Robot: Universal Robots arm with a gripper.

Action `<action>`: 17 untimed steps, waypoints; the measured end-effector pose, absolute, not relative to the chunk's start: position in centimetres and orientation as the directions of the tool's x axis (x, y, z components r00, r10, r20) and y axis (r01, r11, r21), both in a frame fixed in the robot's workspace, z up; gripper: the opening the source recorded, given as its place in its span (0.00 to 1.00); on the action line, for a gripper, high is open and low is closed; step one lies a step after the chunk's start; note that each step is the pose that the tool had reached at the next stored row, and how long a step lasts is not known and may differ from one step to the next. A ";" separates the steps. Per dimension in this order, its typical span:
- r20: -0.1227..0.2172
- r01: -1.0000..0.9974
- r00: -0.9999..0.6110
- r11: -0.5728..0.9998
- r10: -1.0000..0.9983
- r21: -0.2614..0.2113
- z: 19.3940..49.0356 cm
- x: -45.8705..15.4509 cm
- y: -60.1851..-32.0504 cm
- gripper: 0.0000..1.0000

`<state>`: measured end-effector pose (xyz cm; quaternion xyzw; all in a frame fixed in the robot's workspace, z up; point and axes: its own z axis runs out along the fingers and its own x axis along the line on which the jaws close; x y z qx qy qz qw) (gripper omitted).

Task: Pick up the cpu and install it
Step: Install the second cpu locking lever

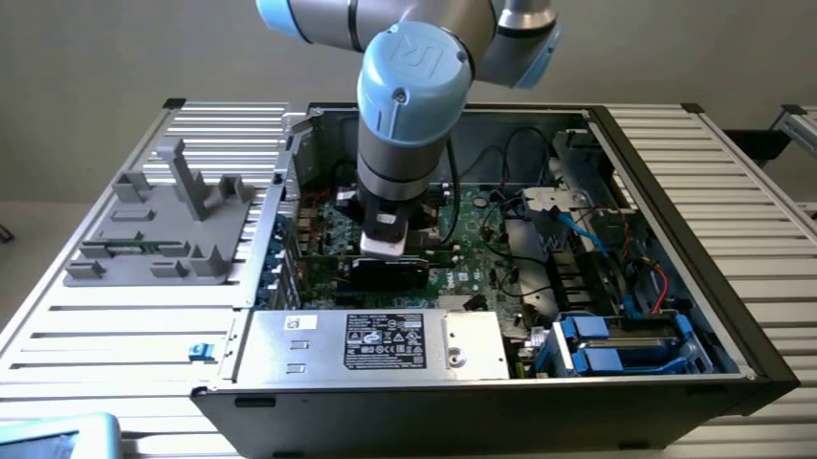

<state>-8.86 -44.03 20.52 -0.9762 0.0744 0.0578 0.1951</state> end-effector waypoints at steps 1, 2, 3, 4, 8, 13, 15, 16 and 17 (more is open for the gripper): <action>-0.142 -0.168 0.982 -0.913 -0.123 -0.372 20.5 -8.9 -44.0 0.12; -0.142 -0.168 0.982 -0.913 -0.123 -0.372 20.4 -8.9 -44.0 0.12; -0.142 -0.168 0.982 -0.913 -0.123 -0.372 20.4 -8.9 -44.0 0.12; -0.142 -0.168 0.982 -0.913 -0.123 -0.372 20.3 -8.9 -44.0 0.12; -0.142 -0.168 0.982 -0.913 -0.123 -0.372 20.1 -8.9 -44.0 0.12; -0.142 -0.168 0.982 -0.913 -0.123 -0.372 19.8 -8.9 -44.0 0.12; -0.142 -0.168 0.982 -0.913 -0.123 -0.372 19.7 -8.9 -44.0 0.12; -0.142 -0.168 0.982 -0.913 -0.123 -0.372 19.7 -8.9 -44.0 0.12; -0.142 -0.168 0.982 -0.913 -0.123 -0.372 19.6 -8.9 -44.0 0.12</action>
